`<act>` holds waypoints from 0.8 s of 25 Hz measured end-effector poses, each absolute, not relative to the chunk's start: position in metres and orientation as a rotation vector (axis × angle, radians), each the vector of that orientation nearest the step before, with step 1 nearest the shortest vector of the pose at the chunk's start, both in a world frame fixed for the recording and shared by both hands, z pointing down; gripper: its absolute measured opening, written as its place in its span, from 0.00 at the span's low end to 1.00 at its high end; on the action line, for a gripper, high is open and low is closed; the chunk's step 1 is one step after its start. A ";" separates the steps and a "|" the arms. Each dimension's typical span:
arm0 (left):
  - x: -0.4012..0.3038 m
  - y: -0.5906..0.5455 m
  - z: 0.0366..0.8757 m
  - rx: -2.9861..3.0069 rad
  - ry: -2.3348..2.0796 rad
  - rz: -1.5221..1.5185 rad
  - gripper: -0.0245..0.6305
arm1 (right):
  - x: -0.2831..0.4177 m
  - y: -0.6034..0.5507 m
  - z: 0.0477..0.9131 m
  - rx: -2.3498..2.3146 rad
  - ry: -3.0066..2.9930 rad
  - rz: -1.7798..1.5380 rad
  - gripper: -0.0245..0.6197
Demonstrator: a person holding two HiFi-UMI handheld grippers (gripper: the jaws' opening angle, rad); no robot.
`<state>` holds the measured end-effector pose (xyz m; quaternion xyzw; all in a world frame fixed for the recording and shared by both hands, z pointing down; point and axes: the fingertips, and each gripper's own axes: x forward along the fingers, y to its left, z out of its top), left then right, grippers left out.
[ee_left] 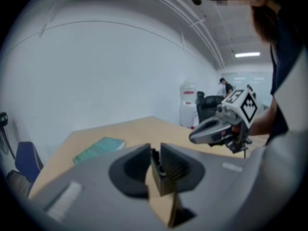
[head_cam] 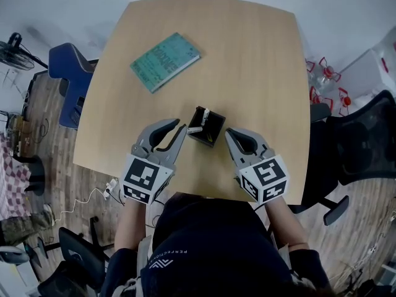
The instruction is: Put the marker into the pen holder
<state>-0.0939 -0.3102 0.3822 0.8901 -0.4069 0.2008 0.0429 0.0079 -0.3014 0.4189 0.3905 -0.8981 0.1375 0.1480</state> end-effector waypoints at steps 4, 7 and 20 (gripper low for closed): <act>-0.106 -0.308 0.376 2.687 -1.316 0.543 0.11 | 0.007 -0.301 0.414 1.123 -2.586 0.376 0.04; -0.117 -0.306 0.373 2.645 -1.364 0.467 0.09 | 0.007 -0.301 0.411 1.126 -2.591 0.370 0.04; -0.147 -0.288 0.389 2.483 -1.491 0.398 0.05 | 0.001 -0.298 0.409 1.084 -2.575 0.325 0.04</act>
